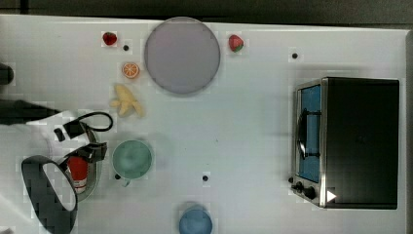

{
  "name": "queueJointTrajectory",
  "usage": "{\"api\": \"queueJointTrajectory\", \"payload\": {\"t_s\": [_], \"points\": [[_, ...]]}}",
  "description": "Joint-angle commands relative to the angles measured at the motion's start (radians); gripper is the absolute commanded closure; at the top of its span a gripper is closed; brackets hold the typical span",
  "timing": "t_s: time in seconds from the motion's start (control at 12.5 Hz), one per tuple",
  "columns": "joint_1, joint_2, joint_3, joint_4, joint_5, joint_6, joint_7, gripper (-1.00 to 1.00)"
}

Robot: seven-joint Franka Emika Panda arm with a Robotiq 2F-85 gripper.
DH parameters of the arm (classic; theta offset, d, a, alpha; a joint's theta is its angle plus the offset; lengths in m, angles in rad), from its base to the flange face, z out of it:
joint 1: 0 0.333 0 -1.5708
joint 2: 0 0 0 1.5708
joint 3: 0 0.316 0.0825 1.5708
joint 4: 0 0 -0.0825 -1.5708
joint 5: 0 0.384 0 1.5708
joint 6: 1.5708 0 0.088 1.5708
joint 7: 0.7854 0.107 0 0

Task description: Pick Ketchup from the table and place it in strainer.

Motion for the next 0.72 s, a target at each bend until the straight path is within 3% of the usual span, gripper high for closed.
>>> {"api": "queueJointTrajectory", "payload": {"t_s": [0.08,0.4,0.72], "points": [[-0.086,-0.021,-0.131,0.075,0.058,-0.134,0.020,-1.00],[-0.091,-0.072,-0.348,0.135,0.059,-0.257,-0.107,-1.00],[-0.093,-0.108,-0.536,0.138,0.051,-0.257,-0.128,-1.00]]}}
